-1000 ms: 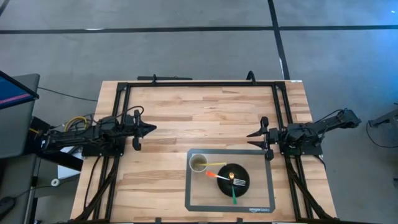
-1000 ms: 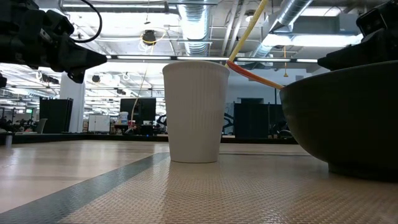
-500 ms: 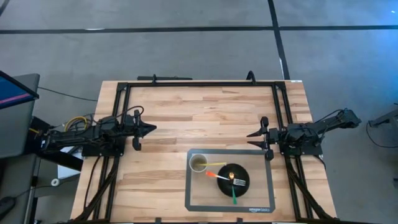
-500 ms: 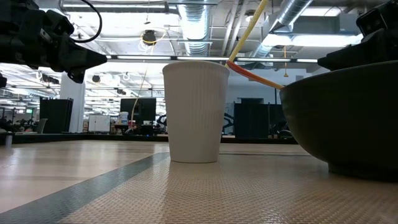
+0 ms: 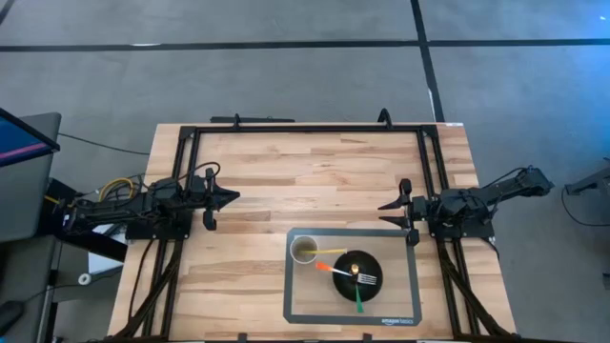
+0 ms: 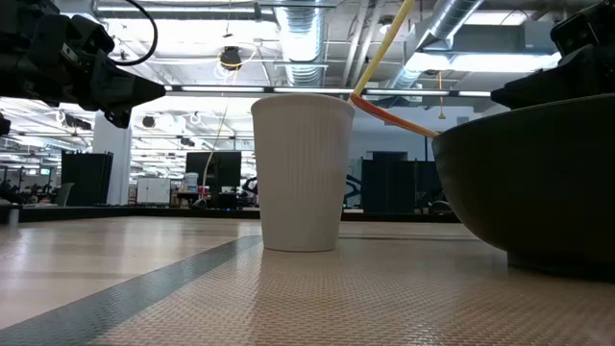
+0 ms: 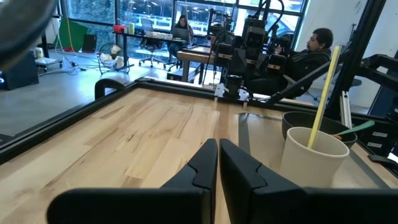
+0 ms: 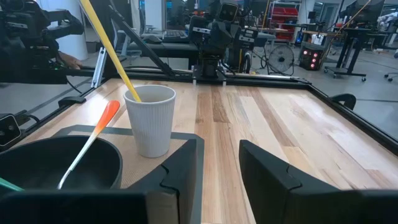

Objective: Pick & Place Utensil
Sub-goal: Return to Home Position

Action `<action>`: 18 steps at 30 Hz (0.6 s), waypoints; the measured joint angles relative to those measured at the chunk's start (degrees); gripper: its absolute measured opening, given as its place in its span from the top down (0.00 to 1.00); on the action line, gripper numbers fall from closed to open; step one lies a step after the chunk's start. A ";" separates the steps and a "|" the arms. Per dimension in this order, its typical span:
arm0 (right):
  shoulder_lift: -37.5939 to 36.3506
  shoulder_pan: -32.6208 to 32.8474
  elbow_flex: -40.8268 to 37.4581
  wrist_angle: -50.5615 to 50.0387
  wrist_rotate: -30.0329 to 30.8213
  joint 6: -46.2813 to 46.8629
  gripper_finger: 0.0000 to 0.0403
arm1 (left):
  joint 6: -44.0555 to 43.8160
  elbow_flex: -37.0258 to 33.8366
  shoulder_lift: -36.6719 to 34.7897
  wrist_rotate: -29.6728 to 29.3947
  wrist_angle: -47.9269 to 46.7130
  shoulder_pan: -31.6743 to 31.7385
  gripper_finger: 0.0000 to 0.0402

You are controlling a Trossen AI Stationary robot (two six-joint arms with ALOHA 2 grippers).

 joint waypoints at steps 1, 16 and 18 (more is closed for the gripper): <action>0.00 -0.01 0.00 0.00 0.00 0.00 0.72 | 0.00 0.00 0.01 0.01 0.00 0.00 0.96; 0.00 -0.02 0.00 0.00 0.00 0.00 0.72 | 0.00 0.00 -0.02 0.00 0.36 0.00 0.96; 0.00 0.00 0.00 0.00 0.01 0.00 0.72 | 0.00 0.00 0.01 0.00 0.44 0.00 0.96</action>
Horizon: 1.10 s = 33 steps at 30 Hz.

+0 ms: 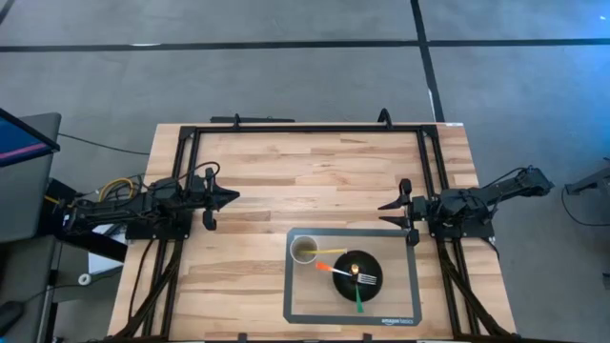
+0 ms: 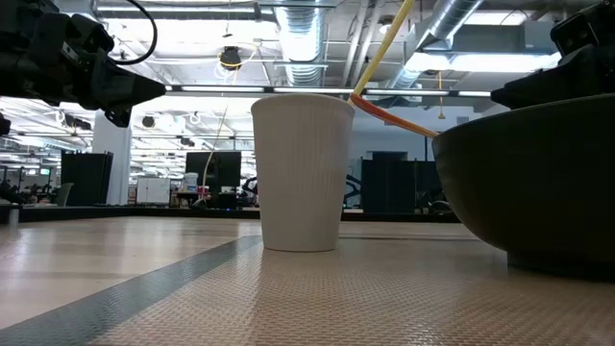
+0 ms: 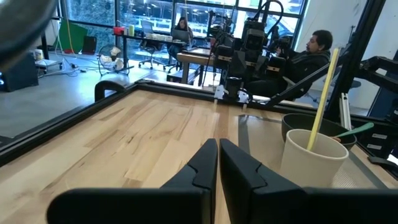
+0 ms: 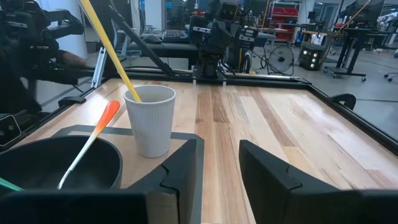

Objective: Pick & Place Utensil
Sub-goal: Return to Home Position

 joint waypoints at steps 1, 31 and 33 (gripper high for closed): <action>0.00 -0.02 0.00 0.00 -0.02 0.00 0.72 | 0.00 0.00 0.00 0.00 0.00 0.00 0.96; 0.00 0.00 0.00 0.00 -0.01 0.00 0.72 | 0.00 0.00 0.76 0.00 0.57 -0.37 0.96; 0.00 0.00 -0.01 0.00 -0.01 0.00 0.72 | 0.00 0.00 0.74 0.00 0.63 -0.37 0.96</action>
